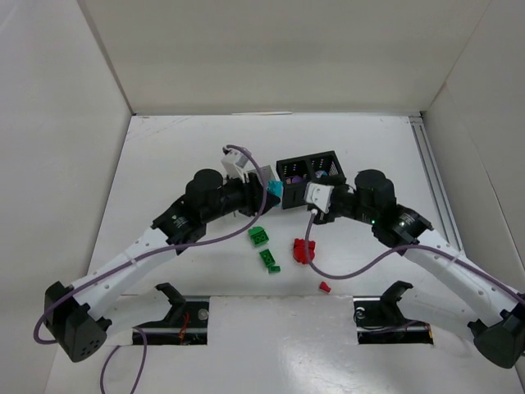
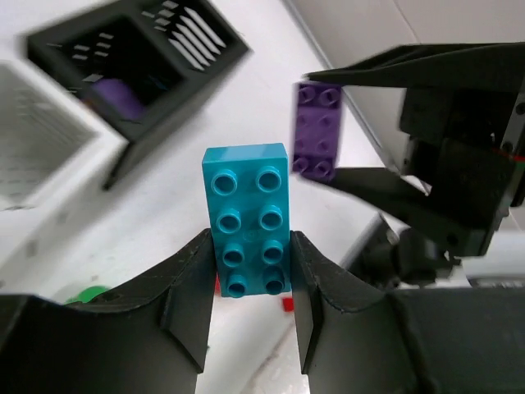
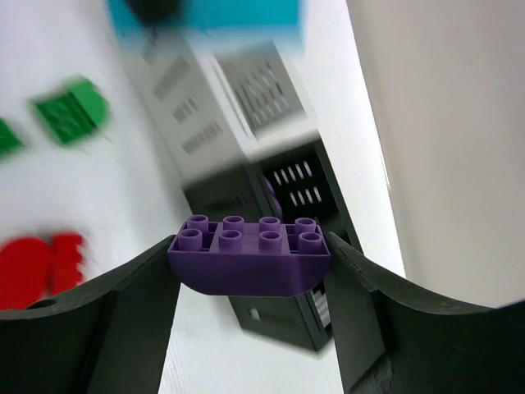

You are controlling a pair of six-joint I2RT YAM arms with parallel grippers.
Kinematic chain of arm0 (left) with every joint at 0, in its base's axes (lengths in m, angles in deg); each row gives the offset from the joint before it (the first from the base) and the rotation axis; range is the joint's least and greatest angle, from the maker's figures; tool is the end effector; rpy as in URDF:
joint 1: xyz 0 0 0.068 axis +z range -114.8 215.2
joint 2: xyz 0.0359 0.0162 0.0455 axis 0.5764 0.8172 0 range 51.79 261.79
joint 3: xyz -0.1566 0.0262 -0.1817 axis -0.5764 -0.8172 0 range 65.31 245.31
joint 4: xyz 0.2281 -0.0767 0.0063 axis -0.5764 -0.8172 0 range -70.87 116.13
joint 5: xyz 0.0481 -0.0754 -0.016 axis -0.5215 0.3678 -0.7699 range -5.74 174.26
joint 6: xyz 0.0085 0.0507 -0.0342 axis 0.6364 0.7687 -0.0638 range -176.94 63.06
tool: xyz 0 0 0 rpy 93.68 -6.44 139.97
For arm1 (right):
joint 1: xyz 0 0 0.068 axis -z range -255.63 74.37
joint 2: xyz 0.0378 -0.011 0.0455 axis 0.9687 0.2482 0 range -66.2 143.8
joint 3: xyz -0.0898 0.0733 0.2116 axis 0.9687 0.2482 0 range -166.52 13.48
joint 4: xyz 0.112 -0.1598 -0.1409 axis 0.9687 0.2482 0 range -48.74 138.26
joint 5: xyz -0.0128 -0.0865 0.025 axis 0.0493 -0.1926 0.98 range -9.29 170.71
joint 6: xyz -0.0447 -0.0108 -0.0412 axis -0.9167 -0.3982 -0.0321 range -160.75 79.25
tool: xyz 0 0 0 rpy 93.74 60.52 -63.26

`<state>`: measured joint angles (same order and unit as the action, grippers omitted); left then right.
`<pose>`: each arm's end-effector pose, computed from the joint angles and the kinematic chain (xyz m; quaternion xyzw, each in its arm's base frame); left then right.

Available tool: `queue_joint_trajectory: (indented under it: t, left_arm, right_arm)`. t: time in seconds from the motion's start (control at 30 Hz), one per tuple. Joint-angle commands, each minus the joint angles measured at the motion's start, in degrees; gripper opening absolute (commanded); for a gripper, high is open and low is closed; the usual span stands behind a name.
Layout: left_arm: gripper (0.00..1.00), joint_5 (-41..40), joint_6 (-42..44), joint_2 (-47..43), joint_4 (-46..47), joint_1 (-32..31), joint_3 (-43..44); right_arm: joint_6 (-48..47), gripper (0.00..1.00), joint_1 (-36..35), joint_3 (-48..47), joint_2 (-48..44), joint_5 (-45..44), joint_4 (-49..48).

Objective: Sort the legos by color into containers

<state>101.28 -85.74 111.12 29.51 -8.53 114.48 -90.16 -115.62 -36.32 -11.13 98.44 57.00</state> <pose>0.1709 -0.1823 0.3182 0.1935 0.7205 -0.4777 0.4641 0.1636 0.1559 0.2999 -0.6349 0.5175 0.0807 0.5680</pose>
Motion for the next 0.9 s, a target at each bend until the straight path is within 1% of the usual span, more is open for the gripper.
queue_joint_trajectory:
  t: [0.0,0.1,0.2,0.3,0.33,0.37,0.43,0.47,0.53,0.57,0.63,0.7,0.8,0.83,0.87]
  left_arm:
    - [0.00,-7.9,1.1,-4.0,-5.8,2.3,-0.1]
    - [0.00,-11.5,0.5,-5.4,-7.4,2.3,-0.1]
    - [0.00,-14.5,-0.2,-6.0,-8.6,2.3,-0.1]
    - [0.00,-17.3,-1.3,-4.5,-10.1,2.9,0.6]
    - [0.00,-17.8,-1.3,-3.9,-10.1,3.7,1.4]
    - [0.00,-17.8,-1.3,-3.2,-11.0,3.7,1.5]
    - [0.00,-17.8,-1.8,-2.0,-11.8,5.1,2.9]
    - [0.00,-17.8,-1.8,-1.2,-11.8,5.7,2.9]
    - [0.00,-17.8,-1.8,-1.2,-11.8,5.8,2.9]
    - [0.00,-17.8,-1.8,-1.2,-11.8,5.8,2.9]
    - [0.00,-19.2,-1.8,-1.2,-11.8,5.8,2.9]
    - [0.00,-19.8,-1.8,-1.2,-12.3,6.3,2.9]
    - [0.01,-20.4,-1.8,-1.8,-13.0,6.3,2.9]
    - [0.04,-20.4,-1.8,-1.8,-13.0,6.3,2.9]
    - [0.04,-21.0,-1.8,-1.8,-13.0,6.3,2.9]
  right_arm:
    - [1.1,0.28,5.0,-2.8,-0.8,-6.7,3.0]
    - [0.5,0.28,8.5,-3.4,-0.2,-6.7,3.0]
    - [-0.2,0.28,10.5,-4.2,1.4,-3.2,3.0]
    - [-1.0,0.29,10.5,-7.4,6.6,-0.6,1.9]
    - [-1.0,0.30,10.5,-8.1,8.2,0.2,0.2]
    - [-1.0,0.30,10.5,-10.0,11.7,0.9,-0.4]
    - [-1.0,0.30,11.0,-12.8,15.7,1.5,-0.4]
    - [-1.5,0.30,11.0,-15.8,19.6,1.5,-0.4]
    - [-1.5,0.31,11.0,-18.7,23.4,2.8,0.2]
    - [-0.7,0.34,11.6,-20.8,26.6,2.8,0.2]
    - [-0.7,0.34,11.6,-22.8,29.4,3.4,0.2]
    - [0.4,0.37,11.6,-24.9,32.5,3.4,-0.4]
    - [0.9,0.48,12.2,-26.2,35.4,3.4,-0.4]
    - [0.9,0.60,12.2,-26.8,36.0,3.4,-0.4]
    - [0.9,0.64,12.2,-26.8,36.0,4.5,-0.4]
